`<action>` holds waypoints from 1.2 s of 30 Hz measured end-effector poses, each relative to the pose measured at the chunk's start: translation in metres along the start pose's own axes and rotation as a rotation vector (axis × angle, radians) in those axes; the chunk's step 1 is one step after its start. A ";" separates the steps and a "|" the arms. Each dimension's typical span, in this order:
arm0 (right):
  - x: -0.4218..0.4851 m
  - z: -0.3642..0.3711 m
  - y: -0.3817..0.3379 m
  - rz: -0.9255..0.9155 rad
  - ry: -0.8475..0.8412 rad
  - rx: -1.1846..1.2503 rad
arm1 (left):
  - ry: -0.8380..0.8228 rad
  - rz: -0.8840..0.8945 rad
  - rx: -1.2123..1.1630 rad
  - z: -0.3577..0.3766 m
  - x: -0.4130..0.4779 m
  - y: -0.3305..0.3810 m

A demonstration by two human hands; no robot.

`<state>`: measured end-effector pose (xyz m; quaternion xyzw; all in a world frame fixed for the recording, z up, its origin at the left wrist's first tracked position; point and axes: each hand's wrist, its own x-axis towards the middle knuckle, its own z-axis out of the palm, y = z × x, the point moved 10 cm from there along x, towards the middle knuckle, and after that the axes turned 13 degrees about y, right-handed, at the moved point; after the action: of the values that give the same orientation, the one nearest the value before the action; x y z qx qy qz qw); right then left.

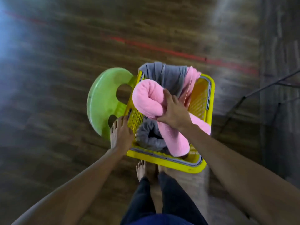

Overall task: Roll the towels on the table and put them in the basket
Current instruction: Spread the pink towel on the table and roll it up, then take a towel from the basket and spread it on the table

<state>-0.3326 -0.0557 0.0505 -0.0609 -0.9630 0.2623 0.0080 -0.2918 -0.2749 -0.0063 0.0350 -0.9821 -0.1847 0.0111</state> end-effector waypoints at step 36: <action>-0.082 0.081 0.070 0.204 -0.090 0.009 | -0.143 0.109 -0.085 0.041 -0.007 0.020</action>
<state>-0.2473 -0.0469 -0.0537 -0.1468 -0.9500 0.2686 -0.0617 -0.2876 -0.2409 -0.0368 -0.0322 -0.9721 -0.2272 -0.0477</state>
